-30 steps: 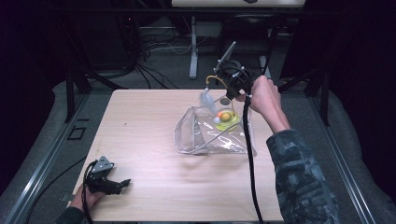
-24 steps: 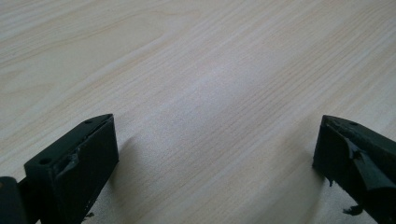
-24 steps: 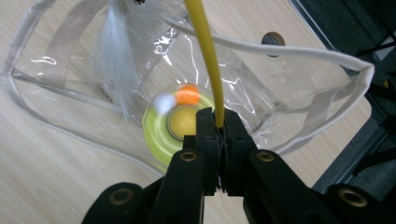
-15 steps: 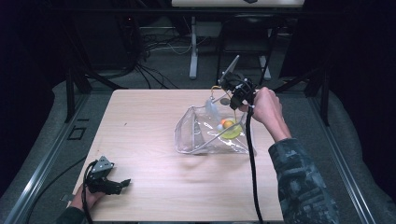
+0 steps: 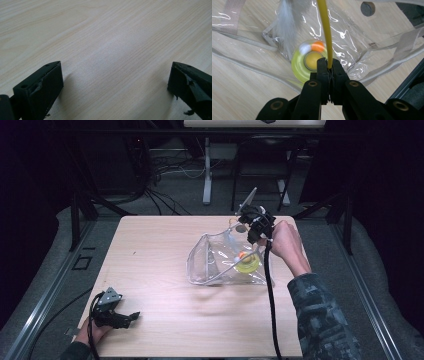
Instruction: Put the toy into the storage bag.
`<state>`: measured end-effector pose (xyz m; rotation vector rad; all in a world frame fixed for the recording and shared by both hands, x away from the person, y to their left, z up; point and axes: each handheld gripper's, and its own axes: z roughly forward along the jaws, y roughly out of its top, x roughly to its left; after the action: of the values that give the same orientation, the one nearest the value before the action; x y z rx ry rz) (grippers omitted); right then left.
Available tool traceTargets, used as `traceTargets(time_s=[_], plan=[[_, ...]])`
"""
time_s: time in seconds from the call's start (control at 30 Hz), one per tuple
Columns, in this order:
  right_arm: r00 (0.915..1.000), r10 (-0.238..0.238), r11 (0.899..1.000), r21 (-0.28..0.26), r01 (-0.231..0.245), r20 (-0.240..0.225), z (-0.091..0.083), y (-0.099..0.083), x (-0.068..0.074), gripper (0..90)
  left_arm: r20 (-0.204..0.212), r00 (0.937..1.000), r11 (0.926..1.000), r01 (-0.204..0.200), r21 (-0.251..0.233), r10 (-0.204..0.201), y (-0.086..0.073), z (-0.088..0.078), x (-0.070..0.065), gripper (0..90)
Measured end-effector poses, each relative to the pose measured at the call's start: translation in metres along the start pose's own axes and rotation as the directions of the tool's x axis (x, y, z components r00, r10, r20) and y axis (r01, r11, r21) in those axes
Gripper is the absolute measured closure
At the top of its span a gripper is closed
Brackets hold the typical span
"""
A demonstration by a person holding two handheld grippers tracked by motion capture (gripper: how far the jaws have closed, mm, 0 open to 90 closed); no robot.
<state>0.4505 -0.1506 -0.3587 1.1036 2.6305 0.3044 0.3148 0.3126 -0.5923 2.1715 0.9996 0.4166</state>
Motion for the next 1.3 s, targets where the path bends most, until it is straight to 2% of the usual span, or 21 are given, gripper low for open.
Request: traceTargets(time_s=[0.03, 0.17, 0.6, 0.73, 0.93, 1.03, 1.1, 1.2, 1.3], plan=[[1.0, 0.003, 1.0, -0.011, -0.003, 0.0, 0.002, -0.001, 0.0, 87.6, 0.002, 1.0, 1.0, -0.001, 0.004, 0.001, 0.0, 0.0, 0.0, 0.0], [1.0, 0.002, 1.0, 0.011, -0.003, 0.005, 0.005, -0.002, 0.0, 87.6, 0.0, 1.0, 1.0, 0.0, 0.0, 0.0, 0.0, 0.0, 0.0, 0.0], [0.9999, 0.011, 0.999, 0.031, -0.011, 0.0, 0.016, -0.002, 0.001, 87.4, 0.002, 1.0, 1.0, -0.001, 0.007, 0.001, 0.0, 0.0, 0.0, 0.0], [0.9999, 0.012, 0.998, 0.061, -0.012, 0.003, 0.02, -0.002, 0.002, 87.4, 0.0, 1.0, 1.0, 0.0, 0.0, 0.0, 0.0, 0.0, 0.0, 0.0], [0.9995, 0.031, 0.997, 0.069, -0.031, 0.003, 0.026, -0.002, 0.002, 87.5, 0.0, 1.0, 1.0, 0.0, 0.001, 0.0, 0.0, 0.0, 0.0, 0.0], [0.9997, 0.022, 0.995, 0.093, -0.023, 0.011, 0.027, -0.001, 0.002, 87.4, 0.0, 1.0, 1.0, 0.0, 0.0, 0.0, 0.0, 0.0, 0.0, 0.0], [0.9995, 0.031, 0.996, 0.079, -0.031, 0.003, 0.028, -0.002, 0.003, 87.4, 0.0, 1.0, 1.0, 0.0, 0.0, 0.0, 0.0, 0.0, 0.0, 0.0], [0.9994, 0.034, 0.995, 0.089, -0.034, -0.002, 0.028, -0.001, 0.002, 87.3, 0.0, 1.0, 1.0, 0.0, 0.0, 0.0, 0.0, 0.0, 0.0, 0.0], [0.9993, 0.035, 0.996, 0.076, -0.036, 0.014, 0.027, -0.001, 0.003, 86.6, 0.001, 1.0, 1.0, 0.0, 0.0, 0.0, 0.0, 0.0, 0.0, 0.0]])
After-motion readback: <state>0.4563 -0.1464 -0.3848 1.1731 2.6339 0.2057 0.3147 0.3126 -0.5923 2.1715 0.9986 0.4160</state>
